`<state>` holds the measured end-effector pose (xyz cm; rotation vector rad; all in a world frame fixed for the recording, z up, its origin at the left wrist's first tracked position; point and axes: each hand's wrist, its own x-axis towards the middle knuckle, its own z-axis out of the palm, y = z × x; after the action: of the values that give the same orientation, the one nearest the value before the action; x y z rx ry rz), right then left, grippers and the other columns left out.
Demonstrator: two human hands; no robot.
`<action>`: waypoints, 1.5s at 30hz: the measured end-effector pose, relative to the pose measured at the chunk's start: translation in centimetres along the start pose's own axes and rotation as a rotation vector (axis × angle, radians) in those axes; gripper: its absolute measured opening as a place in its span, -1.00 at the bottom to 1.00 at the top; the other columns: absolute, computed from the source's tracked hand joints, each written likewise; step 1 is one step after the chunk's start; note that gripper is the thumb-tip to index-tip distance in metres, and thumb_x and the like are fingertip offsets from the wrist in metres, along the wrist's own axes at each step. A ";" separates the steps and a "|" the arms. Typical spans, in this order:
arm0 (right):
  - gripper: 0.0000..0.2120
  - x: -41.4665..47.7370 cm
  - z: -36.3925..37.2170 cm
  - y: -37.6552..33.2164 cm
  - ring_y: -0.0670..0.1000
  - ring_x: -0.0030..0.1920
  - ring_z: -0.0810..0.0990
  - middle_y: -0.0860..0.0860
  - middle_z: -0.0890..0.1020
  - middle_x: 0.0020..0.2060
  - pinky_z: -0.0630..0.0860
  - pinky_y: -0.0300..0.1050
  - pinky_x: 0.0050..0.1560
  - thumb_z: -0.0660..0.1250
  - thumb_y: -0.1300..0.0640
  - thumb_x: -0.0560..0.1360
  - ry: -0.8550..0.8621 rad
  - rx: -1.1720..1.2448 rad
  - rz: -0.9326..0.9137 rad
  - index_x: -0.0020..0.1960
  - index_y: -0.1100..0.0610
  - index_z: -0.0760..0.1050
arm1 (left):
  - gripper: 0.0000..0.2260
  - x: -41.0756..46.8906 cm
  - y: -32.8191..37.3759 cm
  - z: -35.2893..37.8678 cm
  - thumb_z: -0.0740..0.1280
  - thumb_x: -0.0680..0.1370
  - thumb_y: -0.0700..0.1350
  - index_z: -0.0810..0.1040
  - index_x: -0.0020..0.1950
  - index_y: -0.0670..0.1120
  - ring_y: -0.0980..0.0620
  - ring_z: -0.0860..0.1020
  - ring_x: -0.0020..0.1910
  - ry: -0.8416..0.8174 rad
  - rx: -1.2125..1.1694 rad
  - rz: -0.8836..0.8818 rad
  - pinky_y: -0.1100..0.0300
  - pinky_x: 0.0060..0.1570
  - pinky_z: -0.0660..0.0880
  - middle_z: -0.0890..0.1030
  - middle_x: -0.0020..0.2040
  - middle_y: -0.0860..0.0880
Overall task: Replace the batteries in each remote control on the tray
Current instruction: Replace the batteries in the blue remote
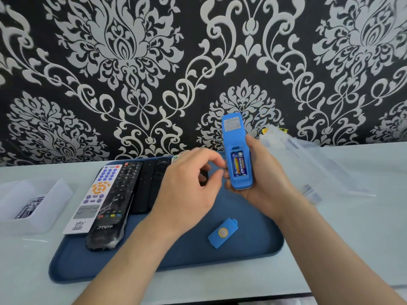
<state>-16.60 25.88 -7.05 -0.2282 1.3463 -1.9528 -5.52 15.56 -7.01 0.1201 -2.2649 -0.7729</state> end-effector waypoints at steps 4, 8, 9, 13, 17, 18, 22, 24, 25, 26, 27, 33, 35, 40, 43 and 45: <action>-0.58 -0.5 1.0 0.6 -0.05 -0.34 0.60 0.02 0.61 -0.32 0.52 -0.17 -0.36 0.08 -0.18 0.65 -0.112 -0.078 -0.016 -0.01 0.08 0.57 | -0.82 -0.2 0.1 0.5 0.43 0.42 -0.17 0.52 -0.02 -0.05 0.11 0.47 -0.09 -0.052 0.112 0.065 0.15 -0.13 0.46 0.52 -0.12 0.18; -0.51 -0.6 1.2 1.0 0.01 -0.24 0.62 0.07 0.63 -0.25 0.54 -0.11 -0.27 0.04 -0.24 0.63 -0.163 -0.132 -0.033 0.12 0.10 0.56 | -0.79 -0.2 0.2 0.5 0.47 0.41 -0.20 0.51 -0.03 -0.08 0.13 0.43 -0.12 -0.059 0.220 0.098 0.23 -0.15 0.41 0.50 -0.16 0.13; -0.50 -0.6 1.2 1.0 0.01 -0.24 0.61 0.07 0.62 -0.25 0.54 -0.11 -0.25 0.04 -0.25 0.63 -0.164 -0.130 -0.037 0.14 0.11 0.56 | -0.79 -0.1 0.2 0.4 0.48 0.40 -0.20 0.51 -0.04 -0.09 0.13 0.42 -0.14 -0.053 0.244 0.103 0.25 -0.16 0.39 0.52 -0.17 0.10; -0.46 -0.5 1.4 1.0 0.09 -0.11 0.51 0.15 0.53 -0.14 0.47 -0.02 -0.13 0.04 -0.26 0.62 -0.149 -0.086 -0.048 0.28 0.10 0.53 | -0.82 -0.1 0.3 0.4 0.48 0.41 -0.18 0.52 -0.07 -0.09 0.09 0.47 -0.14 -0.060 0.306 0.113 0.25 -0.19 0.39 0.57 -0.18 0.06; -0.47 -0.7 1.6 0.9 0.04 -0.16 0.53 0.10 0.54 -0.19 0.52 -0.11 -0.20 0.04 -0.25 0.63 -0.162 -0.051 -0.046 0.38 0.06 0.46 | -0.86 0.0 0.2 0.5 0.44 0.45 -0.16 0.53 -0.04 -0.09 0.07 0.52 -0.10 -0.098 0.302 0.098 0.15 -0.16 0.46 0.58 -0.14 0.05; -0.46 -0.7 1.6 1.0 0.01 -0.20 0.55 0.07 0.57 -0.23 0.54 -0.13 -0.23 0.04 -0.24 0.63 -0.166 -0.052 -0.047 0.40 0.08 0.44 | -0.85 0.0 0.1 0.6 0.44 0.45 -0.15 0.53 -0.04 -0.08 0.09 0.51 -0.10 -0.099 0.291 0.086 0.15 -0.16 0.46 0.58 -0.14 0.05; -0.49 -0.8 1.6 1.2 -0.07 -0.32 0.63 -0.02 0.63 -0.33 0.54 -0.17 -0.35 0.05 -0.22 0.64 -0.173 -0.059 -0.047 0.35 0.13 0.41 | -0.81 0.2 0.3 0.6 0.46 0.41 -0.15 0.49 -0.06 -0.06 0.16 0.41 -0.14 -0.090 0.226 0.022 0.23 -0.18 0.38 0.55 -0.17 0.08; -0.45 -0.8 1.6 1.3 -0.07 -0.27 0.64 -0.02 0.65 -0.30 0.55 -0.17 -0.32 0.04 -0.22 0.64 -0.172 -0.069 -0.056 0.42 0.13 0.40 | -0.81 0.3 0.4 0.6 0.45 0.42 -0.15 0.48 -0.06 -0.04 0.15 0.42 -0.13 -0.095 0.193 -0.017 0.25 -0.17 0.38 0.54 -0.16 0.10; -0.45 -0.8 1.6 1.3 -0.04 -0.24 0.62 0.00 0.64 -0.28 0.55 -0.16 -0.29 0.04 -0.22 0.64 -0.169 -0.074 -0.066 0.43 0.12 0.41 | -0.81 0.3 0.5 0.6 0.45 0.42 -0.15 0.47 -0.06 -0.04 0.15 0.44 -0.14 -0.098 0.174 -0.033 0.25 -0.17 0.39 0.54 -0.16 0.11; -0.45 -0.8 1.6 1.4 0.00 -0.19 0.59 0.02 0.62 -0.26 0.54 -0.15 -0.25 0.04 -0.22 0.64 -0.163 -0.078 -0.074 0.41 0.13 0.42 | -0.81 0.4 0.4 0.6 0.44 0.42 -0.16 0.46 -0.06 -0.03 0.14 0.46 -0.15 -0.100 0.154 -0.043 0.24 -0.16 0.40 0.54 -0.16 0.11; -0.45 -0.8 1.7 1.4 0.03 -0.16 0.55 0.05 0.59 -0.24 0.52 -0.13 -0.22 0.04 -0.22 0.64 -0.156 -0.078 -0.077 0.38 0.14 0.45 | -0.81 0.4 0.4 0.5 0.44 0.42 -0.17 0.45 -0.06 -0.03 0.15 0.48 -0.16 -0.100 0.137 -0.047 0.23 -0.17 0.41 0.54 -0.16 0.11; -0.53 -1.0 1.9 1.5 -0.01 -0.27 0.57 0.03 0.61 -0.32 0.52 -0.16 -0.28 0.04 -0.20 0.65 -0.145 -0.063 -0.061 0.20 0.12 0.52 | -0.80 0.4 0.1 0.4 0.41 0.43 -0.21 0.42 -0.06 -0.03 0.13 0.48 -0.20 -0.103 0.124 -0.050 0.23 -0.20 0.43 0.51 -0.18 0.10; -0.50 -1.1 2.1 1.5 0.01 -0.22 0.63 0.07 0.65 -0.24 0.55 -0.13 -0.23 0.04 -0.19 0.65 -0.156 -0.083 -0.062 0.22 0.16 0.55 | -0.81 0.5 0.1 0.2 0.39 0.43 -0.22 0.41 -0.08 -0.04 0.17 0.44 -0.26 -0.099 0.130 -0.054 0.35 -0.25 0.36 0.50 -0.20 0.10; -0.47 -1.3 2.4 1.7 0.11 -0.09 0.57 0.13 0.63 -0.13 0.47 0.03 -0.09 0.01 -0.18 0.66 -0.126 -0.208 -0.133 0.17 0.18 0.58 | -0.79 0.8 0.3 0.0 0.40 0.42 -0.23 0.38 -0.11 -0.05 0.29 0.42 -0.33 -0.071 0.095 -0.069 0.48 -0.30 0.28 0.49 -0.24 0.11; -0.47 -1.3 2.6 1.9 0.15 -0.12 0.47 0.16 0.55 -0.16 0.42 0.06 -0.14 0.01 -0.18 0.66 -0.114 -0.230 -0.158 0.06 0.20 0.57 | -0.78 0.9 0.3 -0.1 0.42 0.42 -0.22 0.39 -0.11 -0.05 0.21 0.47 -0.26 -0.046 0.040 -0.084 0.46 -0.26 0.33 0.50 -0.25 0.10; -0.48 -1.4 2.7 1.8 0.15 -0.20 0.44 0.18 0.50 -0.21 0.42 0.05 -0.20 0.02 -0.17 0.67 -0.108 -0.221 -0.163 -0.01 0.21 0.55 | -0.78 0.9 0.5 -0.2 0.43 0.42 -0.23 0.41 -0.09 -0.07 0.15 0.46 -0.30 -0.022 -0.012 -0.102 0.43 -0.29 0.35 0.48 -0.29 0.05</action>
<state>-13.35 24.48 -7.03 -0.5569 1.5112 -1.8910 -6.03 15.57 -6.09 0.2239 -2.2886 -0.8442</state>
